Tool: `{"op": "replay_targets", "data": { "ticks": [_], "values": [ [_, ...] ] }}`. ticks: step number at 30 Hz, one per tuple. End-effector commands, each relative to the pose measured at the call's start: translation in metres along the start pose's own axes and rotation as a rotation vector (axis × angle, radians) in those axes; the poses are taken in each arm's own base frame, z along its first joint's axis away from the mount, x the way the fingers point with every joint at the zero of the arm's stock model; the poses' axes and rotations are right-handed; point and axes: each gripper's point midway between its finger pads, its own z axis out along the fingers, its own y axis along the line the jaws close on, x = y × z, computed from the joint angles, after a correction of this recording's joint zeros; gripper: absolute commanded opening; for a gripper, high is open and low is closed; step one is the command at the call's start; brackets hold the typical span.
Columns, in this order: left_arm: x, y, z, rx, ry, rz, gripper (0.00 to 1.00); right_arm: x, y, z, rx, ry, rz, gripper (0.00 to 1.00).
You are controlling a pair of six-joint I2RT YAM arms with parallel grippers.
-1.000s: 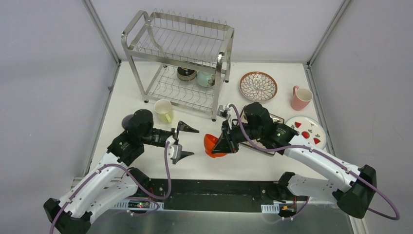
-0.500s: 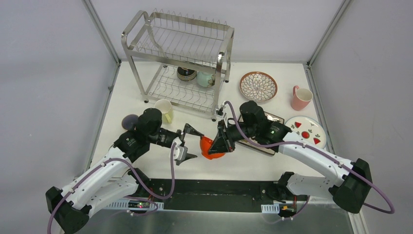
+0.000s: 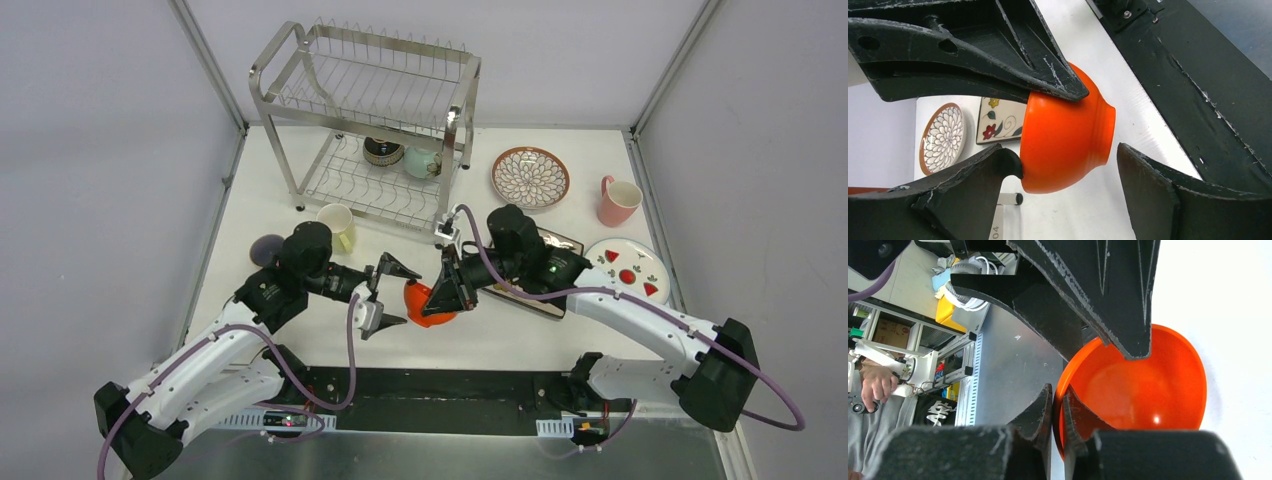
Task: Load the mixed dishes into the dish rack
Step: Turn the bowl upside down on the dish rack.
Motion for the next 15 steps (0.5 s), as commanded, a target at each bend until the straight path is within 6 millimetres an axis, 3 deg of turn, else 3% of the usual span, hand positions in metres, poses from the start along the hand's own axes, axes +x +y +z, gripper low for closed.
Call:
{"op": "replay_targets", "data": {
  "ticks": [1, 11, 15],
  "values": [
    [-0.002, -0.007, 0.005, 0.036, -0.037, 0.002, 0.83, -0.036, 0.024, 0.002, -0.093, -0.079, -0.120, 0.00],
    [0.002, -0.001, 0.001, -0.010, 0.004, 0.020, 0.84, -0.021, 0.017, 0.011, -0.097, -0.017, -0.074, 0.00],
    [0.002, -0.004, 0.002, 0.003, -0.006, 0.007, 0.84, -0.029, 0.020, 0.009, -0.093, -0.046, -0.107, 0.00]
  ]
}}
